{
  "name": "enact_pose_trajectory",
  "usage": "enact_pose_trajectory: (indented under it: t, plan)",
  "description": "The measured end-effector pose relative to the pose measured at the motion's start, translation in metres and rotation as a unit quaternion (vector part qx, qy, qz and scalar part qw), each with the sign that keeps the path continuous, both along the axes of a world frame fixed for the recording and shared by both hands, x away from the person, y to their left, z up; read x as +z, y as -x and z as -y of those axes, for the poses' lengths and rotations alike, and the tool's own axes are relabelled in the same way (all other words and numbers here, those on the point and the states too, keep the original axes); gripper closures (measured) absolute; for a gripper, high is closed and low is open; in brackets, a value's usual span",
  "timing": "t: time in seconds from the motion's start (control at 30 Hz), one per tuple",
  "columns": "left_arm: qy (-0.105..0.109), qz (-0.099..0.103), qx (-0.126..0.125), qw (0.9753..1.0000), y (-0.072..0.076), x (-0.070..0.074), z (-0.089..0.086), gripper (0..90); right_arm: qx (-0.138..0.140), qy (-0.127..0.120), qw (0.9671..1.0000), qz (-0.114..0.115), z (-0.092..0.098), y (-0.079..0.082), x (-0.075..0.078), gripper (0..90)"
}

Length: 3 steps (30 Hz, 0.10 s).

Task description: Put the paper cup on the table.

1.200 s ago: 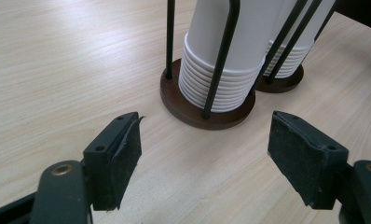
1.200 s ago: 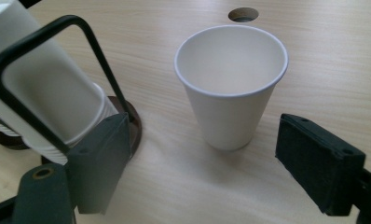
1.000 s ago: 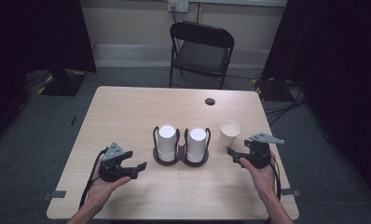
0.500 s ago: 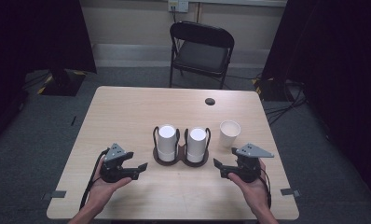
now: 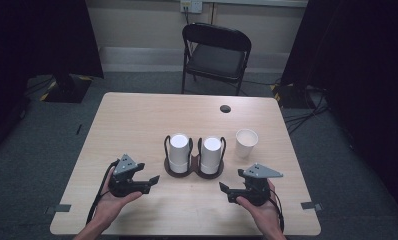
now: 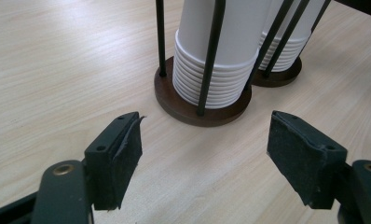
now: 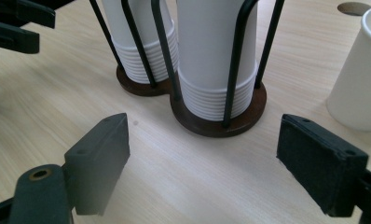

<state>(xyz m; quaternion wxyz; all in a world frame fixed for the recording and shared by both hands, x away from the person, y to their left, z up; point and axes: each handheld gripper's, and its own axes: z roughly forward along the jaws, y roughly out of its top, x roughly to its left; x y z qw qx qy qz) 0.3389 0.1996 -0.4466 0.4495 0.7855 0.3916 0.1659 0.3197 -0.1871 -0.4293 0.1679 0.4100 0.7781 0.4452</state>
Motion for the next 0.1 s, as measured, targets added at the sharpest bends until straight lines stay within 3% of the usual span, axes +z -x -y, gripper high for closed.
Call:
enact_pose_trajectory:
  t: [0.1]
  plan:
    - [0.001,-0.002,0.008,1.0000,-0.0008,-0.0010,0.0006,25.4,-0.005,-0.001,1.0000,-0.003,0.0013,-0.0018,-0.0020,16.8]
